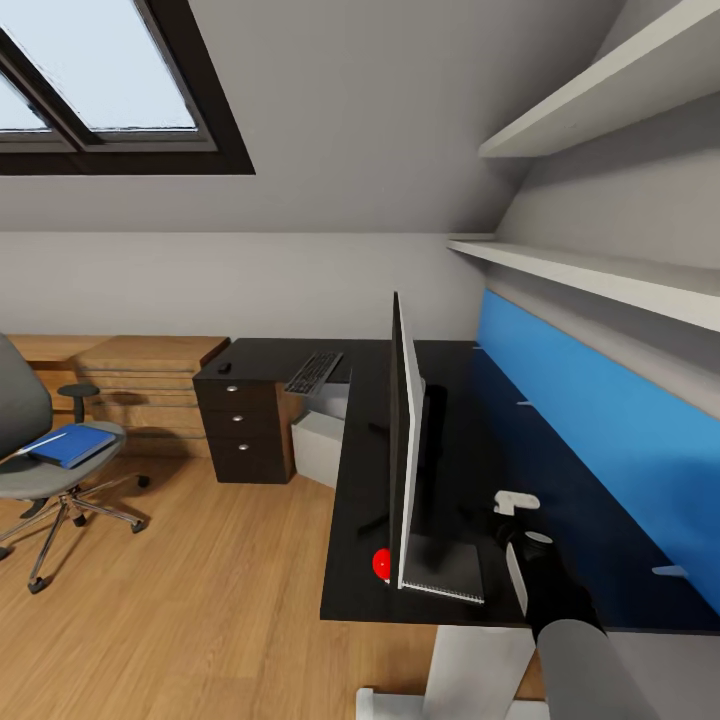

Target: In the bedroom, organize the workspace by keeping the computer under the desk, ensuring the monitor is on the desk, placing the keyboard on the desk next to the monitor, placing the mouse on the desk next to the keyboard, moving the folder from the swivel chair onto the desk next to the mouse, stacking the notebook on top of the folder with the pen on top of the notebook, and positioning the swivel chair next to the desk.

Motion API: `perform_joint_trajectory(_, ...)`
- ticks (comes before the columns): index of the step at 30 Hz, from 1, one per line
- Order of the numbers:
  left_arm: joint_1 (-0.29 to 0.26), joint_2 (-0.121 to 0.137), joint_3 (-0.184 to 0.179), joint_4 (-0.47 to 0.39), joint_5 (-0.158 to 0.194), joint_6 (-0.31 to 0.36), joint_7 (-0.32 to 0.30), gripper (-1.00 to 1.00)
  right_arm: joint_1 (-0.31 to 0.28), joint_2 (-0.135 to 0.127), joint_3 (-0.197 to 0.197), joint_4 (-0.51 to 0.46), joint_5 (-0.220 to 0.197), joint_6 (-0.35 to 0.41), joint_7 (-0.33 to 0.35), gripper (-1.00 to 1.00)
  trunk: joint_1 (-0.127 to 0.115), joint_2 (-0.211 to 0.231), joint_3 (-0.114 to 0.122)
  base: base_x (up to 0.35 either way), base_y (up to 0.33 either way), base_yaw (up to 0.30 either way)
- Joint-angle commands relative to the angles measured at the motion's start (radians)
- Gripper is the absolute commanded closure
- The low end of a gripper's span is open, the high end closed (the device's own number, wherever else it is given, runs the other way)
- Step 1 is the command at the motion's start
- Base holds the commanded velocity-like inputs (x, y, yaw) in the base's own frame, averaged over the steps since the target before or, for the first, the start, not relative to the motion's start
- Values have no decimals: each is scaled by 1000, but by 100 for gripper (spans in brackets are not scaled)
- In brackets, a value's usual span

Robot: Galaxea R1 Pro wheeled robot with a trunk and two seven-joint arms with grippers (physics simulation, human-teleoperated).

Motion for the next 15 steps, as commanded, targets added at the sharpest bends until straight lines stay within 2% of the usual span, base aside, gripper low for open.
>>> perform_joint_trajectory(1,-1,0,-2,1,8,-3,0,-100,-1,1,-7,-2,10,4,10,-100,0,-1,-1,0,0,0)
perform_joint_trajectory(15,-1,0,-1,1,9,-3,1,-100,0,-3,-8,4,11,7,2,-100,0,-1,-1,2,1,0)
